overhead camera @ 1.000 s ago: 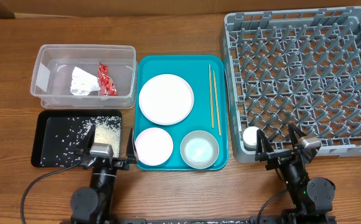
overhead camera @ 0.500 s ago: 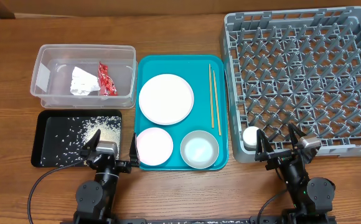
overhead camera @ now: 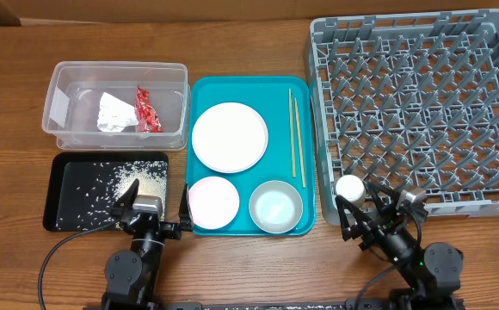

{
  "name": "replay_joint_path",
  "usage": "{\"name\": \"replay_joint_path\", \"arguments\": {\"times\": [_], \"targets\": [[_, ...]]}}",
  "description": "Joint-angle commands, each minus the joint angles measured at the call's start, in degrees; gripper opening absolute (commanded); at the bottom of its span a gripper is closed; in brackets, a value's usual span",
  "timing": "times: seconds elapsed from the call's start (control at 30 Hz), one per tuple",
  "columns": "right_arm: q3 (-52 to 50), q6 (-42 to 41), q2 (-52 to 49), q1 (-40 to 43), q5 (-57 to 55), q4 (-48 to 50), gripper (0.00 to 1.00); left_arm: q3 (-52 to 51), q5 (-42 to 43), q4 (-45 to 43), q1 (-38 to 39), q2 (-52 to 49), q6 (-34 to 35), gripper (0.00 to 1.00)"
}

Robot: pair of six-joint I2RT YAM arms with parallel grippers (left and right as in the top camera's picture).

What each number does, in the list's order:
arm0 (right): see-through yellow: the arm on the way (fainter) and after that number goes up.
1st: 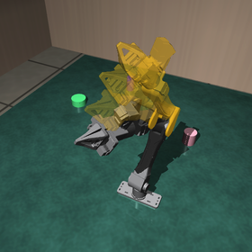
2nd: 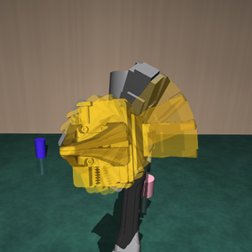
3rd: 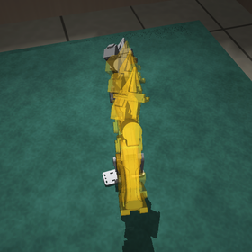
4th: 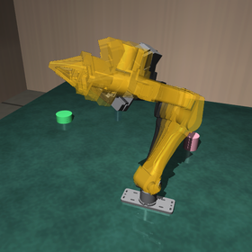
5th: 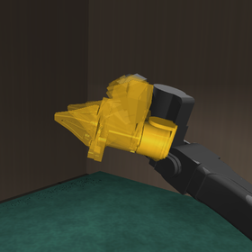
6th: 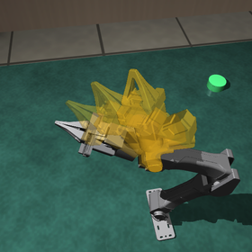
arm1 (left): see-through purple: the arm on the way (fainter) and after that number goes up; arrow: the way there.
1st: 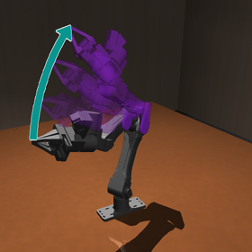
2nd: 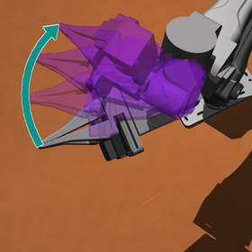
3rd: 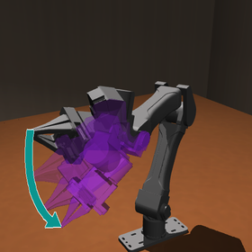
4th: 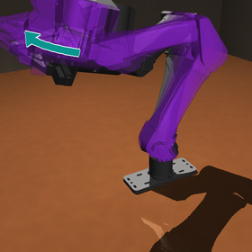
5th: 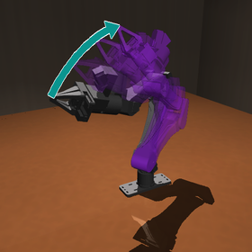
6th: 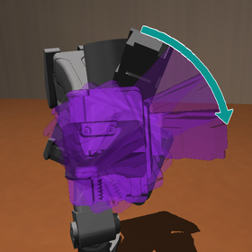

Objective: Sort waste into correct bins and load items into the dishwasher
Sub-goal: 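Reach the right gripper to the white bowl on the tray and grasp its rim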

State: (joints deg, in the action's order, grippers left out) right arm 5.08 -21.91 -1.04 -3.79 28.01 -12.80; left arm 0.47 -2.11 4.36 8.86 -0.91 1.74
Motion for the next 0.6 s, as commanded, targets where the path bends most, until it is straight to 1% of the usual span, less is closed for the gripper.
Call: {"name": "replay_joint_path", "arguments": {"times": [0.0, 0.07, 0.13, 0.17, 0.3, 0.33, 0.43, 0.47, 0.57], "targets": [[12.15, 2.60, -0.79, -0.09, 0.22, -3.85, 1.00, -0.20, 0.46, -0.09, -0.44, 0.26, 1.05, 1.00], [19.41, 4.76, -3.63, -0.09, -2.60, -9.40, 1.00, -0.20, 0.44, -0.09, -0.44, 0.26, 1.05, 1.00], [28.37, 5.88, -9.05, -0.09, -5.64, -17.59, 1.00, -0.20, 0.44, -0.09, -0.44, 0.26, 1.05, 1.00], [31.23, 5.90, -11.17, -0.09, -6.47, -20.52, 1.00, -0.20, 0.44, -0.09, -0.44, 0.26, 1.05, 1.00], [48.13, 5.90, -26.10, -0.09, -8.26, -38.82, 1.00, -0.20, 0.44, -0.09, -0.44, 0.26, 1.05, 1.00], [53.55, 5.90, -31.21, -0.09, -8.28, -44.83, 1.00, -0.20, 0.44, -0.09, -0.44, 0.26, 1.05, 1.00], [65.99, 5.81, -43.41, -0.09, -8.13, -57.00, 0.99, -0.20, 0.44, -0.09, -0.44, 0.26, 1.05, 1.00], [71.17, 5.51, -49.62, -0.09, -7.50, -60.46, 1.00, -0.20, 0.44, -0.09, -0.44, 0.26, 1.05, 1.00], [74.10, 5.44, -55.76, -0.09, -3.67, -62.34, 1.00, -0.20, 0.44, -0.09, -0.44, 0.26, 1.05, 1.00]]}}
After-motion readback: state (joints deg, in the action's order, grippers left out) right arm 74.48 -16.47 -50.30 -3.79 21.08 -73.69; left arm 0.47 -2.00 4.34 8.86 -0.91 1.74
